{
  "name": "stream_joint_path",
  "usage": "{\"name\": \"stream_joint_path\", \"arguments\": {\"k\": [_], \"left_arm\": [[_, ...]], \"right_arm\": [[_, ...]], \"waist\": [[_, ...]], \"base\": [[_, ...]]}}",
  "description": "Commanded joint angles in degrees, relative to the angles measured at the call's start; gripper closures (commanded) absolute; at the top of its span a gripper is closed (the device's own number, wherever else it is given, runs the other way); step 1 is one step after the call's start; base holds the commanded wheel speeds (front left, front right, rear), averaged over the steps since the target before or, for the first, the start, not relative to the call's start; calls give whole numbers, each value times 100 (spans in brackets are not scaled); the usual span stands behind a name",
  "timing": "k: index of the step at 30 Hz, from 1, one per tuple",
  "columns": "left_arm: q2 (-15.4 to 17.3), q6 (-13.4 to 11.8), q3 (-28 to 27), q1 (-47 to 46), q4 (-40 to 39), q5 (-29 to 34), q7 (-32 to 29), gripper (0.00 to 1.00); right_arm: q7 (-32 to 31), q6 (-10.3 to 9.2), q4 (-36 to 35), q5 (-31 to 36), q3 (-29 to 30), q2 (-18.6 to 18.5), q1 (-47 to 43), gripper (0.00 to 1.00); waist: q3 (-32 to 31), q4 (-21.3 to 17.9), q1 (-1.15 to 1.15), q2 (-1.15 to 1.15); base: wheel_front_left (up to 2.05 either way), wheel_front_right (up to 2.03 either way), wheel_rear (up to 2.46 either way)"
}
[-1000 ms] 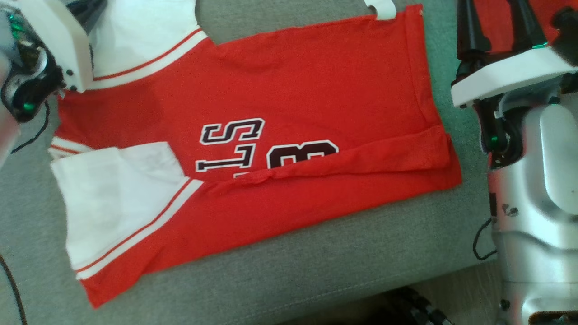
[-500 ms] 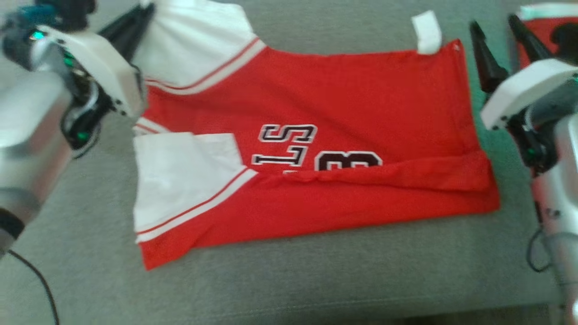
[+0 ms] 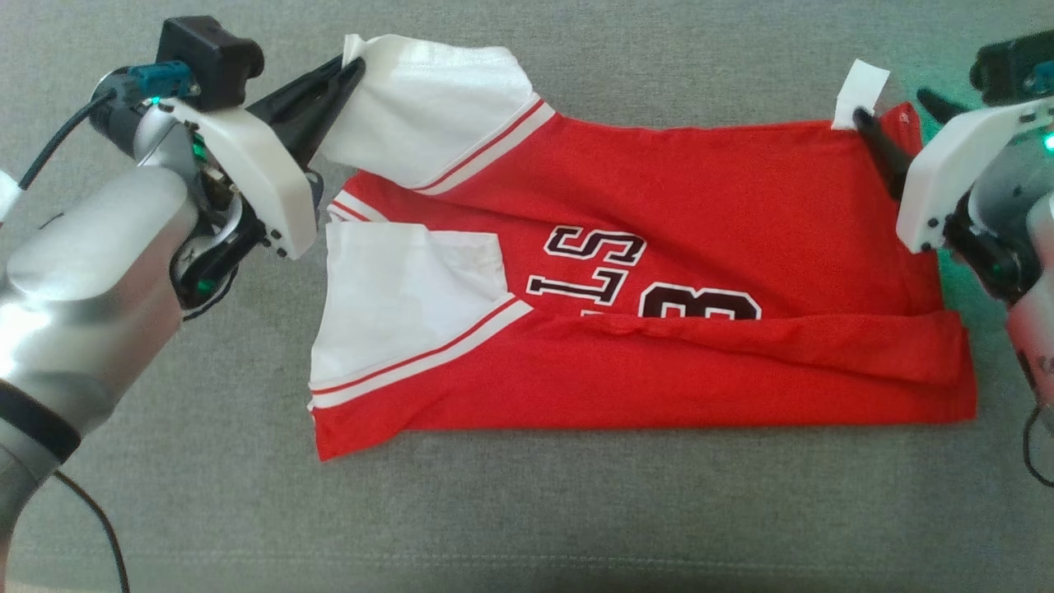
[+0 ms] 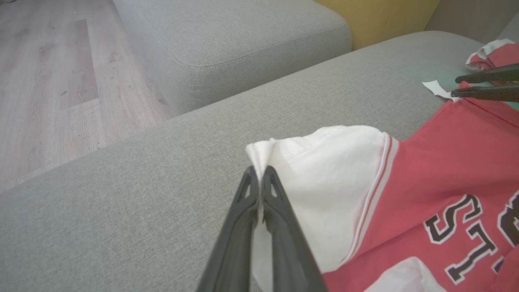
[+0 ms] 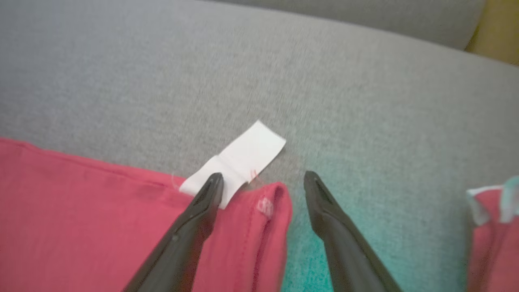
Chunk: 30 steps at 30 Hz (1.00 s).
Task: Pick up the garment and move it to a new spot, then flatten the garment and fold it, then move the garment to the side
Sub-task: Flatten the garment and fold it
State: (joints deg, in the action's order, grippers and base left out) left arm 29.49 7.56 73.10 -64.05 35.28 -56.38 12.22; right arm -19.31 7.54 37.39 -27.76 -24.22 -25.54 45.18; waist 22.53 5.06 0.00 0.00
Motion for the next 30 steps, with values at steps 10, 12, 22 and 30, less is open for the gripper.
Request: {"name": "stream_joint_path", "arguments": {"k": [10, 12, 22, 30], "left_arm": [[189, -8, -178, -247, 123, 95, 48, 100], [189, -16, -197, -282, 209, 112, 73, 100], [275, -116, -526, -911, 794, 416, 245, 100], [174, -159, -992, -1656, 1058, 973, 275, 100]], "right_arm": [[-511, -5, 257, -656, -893, -412, 394, 100], [-335, -5, 297, -771, -847, -391, 529, 100], [741, -5, 447, -829, -726, -256, 1484, 100], [1694, -5, 705, -716, -696, -45, 2160, 100]], "waist": [[51, -4, 0, 0], [56, -31, 0, 0], [298, -243, 0, 0], [520, -293, 0, 0]], "base": [[0, 0, 0], [0, 0, 0], [0, 0, 0], [0, 0, 0]]}}
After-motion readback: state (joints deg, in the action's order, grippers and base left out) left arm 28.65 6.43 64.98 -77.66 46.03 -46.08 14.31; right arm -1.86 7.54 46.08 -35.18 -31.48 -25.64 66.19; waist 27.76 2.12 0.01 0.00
